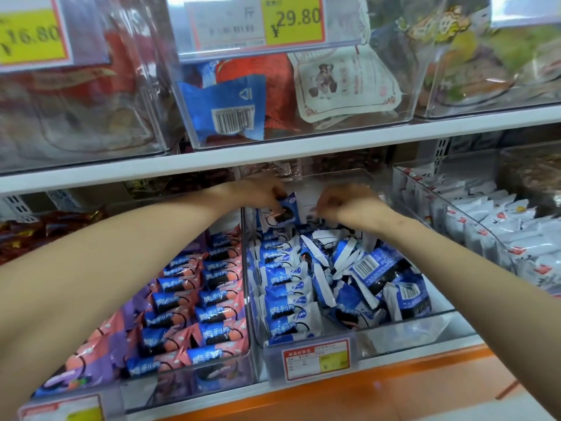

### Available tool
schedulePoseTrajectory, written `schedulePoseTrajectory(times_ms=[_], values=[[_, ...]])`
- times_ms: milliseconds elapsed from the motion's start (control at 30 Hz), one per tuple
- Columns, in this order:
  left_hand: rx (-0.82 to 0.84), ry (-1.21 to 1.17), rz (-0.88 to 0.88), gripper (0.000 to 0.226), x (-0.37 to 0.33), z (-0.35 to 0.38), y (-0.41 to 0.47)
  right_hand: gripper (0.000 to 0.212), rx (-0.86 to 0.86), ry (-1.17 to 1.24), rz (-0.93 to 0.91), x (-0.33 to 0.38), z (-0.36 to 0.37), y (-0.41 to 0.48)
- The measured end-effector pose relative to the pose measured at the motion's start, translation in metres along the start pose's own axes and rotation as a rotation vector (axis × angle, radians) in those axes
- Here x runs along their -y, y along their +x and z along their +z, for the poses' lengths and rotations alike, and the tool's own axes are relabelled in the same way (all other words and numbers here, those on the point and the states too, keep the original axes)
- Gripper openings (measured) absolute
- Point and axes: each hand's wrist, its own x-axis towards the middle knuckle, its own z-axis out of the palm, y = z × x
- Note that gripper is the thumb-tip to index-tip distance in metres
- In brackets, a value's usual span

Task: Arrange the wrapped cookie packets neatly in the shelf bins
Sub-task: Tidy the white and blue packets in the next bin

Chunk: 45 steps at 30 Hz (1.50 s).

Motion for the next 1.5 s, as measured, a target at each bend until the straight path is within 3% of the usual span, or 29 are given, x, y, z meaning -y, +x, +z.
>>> schedulePoseTrajectory(times_ms=[100, 200, 300, 367, 433, 500, 600, 667, 767, 933, 1067, 1167, 1267, 1400, 1467, 1500], values=[[-0.018, 0.197, -0.031, 0.041, 0.003, 0.005, 0.001, 0.054, 0.201, -0.235, -0.035, 0.012, 0.011, -0.006], [-0.048, 0.233, -0.034, 0.041, 0.006, 0.010, 0.002, 0.047, 0.170, -0.339, -0.081, 0.015, 0.020, -0.004], [-0.165, 0.024, -0.037, 0.041, 0.005, 0.005, -0.004, 0.029, 0.183, -0.318, -0.080, 0.012, 0.019, 0.000], [-0.224, -0.126, -0.046, 0.055, 0.001, 0.000, -0.007, 0.023, 0.201, -0.221, -0.035, 0.009, 0.015, 0.001], [-0.188, -0.327, -0.053, 0.073, -0.002, -0.001, -0.011, 0.022, 0.198, -0.102, 0.034, 0.006, 0.009, 0.002], [-0.102, -0.354, -0.057, 0.080, -0.004, -0.001, -0.013, 0.020, 0.175, 0.048, 0.105, 0.004, 0.003, 0.001], [-0.006, -0.092, -0.044, 0.070, -0.005, 0.007, -0.008, 0.022, 0.131, 0.166, 0.165, 0.002, -0.005, -0.002], [-0.018, -0.032, -0.018, 0.049, -0.006, 0.012, -0.004, 0.025, 0.101, 0.170, 0.160, 0.002, -0.011, -0.002], [-0.049, 0.100, -0.038, 0.041, -0.005, 0.017, -0.004, 0.024, 0.064, 0.237, 0.172, -0.002, -0.019, -0.003], [-0.089, 0.755, -0.056, 0.032, -0.009, 0.024, -0.007, 0.025, 0.029, 0.404, 0.221, -0.012, -0.022, -0.001], [0.007, 0.826, -0.153, 0.021, -0.018, 0.023, -0.008, 0.030, 0.014, 0.502, 0.237, -0.018, -0.023, -0.001], [-0.044, 0.858, -0.147, 0.018, -0.019, 0.026, -0.010, 0.023, -0.030, 0.553, 0.253, -0.020, -0.021, -0.003], [-0.045, 0.715, -0.104, 0.031, -0.013, 0.021, -0.005, 0.019, -0.074, 0.562, 0.244, -0.022, -0.020, -0.003], [-0.316, -0.026, 0.082, 0.007, -0.017, 0.008, -0.002, 0.016, -0.113, 0.578, 0.223, -0.019, -0.019, -0.002], [-0.222, -0.418, 0.170, 0.023, -0.031, 0.007, -0.010, 0.016, -0.176, 0.608, 0.193, -0.016, -0.016, 0.000], [-0.131, -0.492, 0.193, 0.034, -0.038, 0.010, -0.014, 0.013, -0.204, 0.611, 0.176, -0.013, -0.014, 0.000]])
